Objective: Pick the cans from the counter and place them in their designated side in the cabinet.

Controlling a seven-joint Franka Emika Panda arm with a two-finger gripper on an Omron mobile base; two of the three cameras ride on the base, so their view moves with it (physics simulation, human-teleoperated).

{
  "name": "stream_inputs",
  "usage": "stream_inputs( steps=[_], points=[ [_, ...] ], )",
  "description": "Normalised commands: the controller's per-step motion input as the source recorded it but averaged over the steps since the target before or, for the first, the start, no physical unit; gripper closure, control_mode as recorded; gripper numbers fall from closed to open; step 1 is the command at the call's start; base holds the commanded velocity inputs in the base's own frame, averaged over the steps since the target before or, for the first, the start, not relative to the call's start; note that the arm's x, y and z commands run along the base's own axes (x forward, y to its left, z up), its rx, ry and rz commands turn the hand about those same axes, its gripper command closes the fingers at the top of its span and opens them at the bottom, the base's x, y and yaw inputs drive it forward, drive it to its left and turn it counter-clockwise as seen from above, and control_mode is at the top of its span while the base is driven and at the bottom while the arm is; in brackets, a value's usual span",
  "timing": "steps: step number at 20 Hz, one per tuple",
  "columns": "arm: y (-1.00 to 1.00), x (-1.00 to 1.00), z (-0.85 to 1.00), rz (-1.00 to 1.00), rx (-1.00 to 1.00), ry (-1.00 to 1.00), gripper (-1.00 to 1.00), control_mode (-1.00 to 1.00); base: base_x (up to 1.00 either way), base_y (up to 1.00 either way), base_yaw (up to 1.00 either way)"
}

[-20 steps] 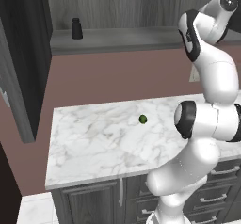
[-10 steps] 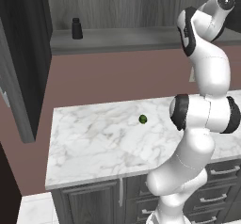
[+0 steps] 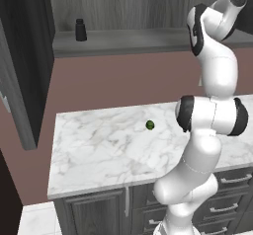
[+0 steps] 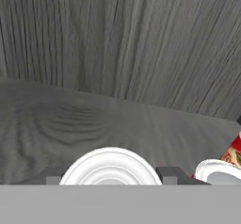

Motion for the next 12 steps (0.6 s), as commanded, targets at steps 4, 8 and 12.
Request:
stream_inputs(
  steps=[4, 8, 12],
  points=[
    [-0.04, 0.04, -0.07, 0.0, -0.01, 0.02, -1.0, -1.0, 0.0, 0.0, 0.0],
    [-0.09, 0.07, -0.02, 0.01, 0.0, 0.0, -1.0, -1.0, 0.0, 0.0, 0.0],
    [-0.08, 0.09, 0.0, 0.02, 0.0, -0.01, -1.0, -1.0, 0.0, 0.0, 0.0]
  ],
)
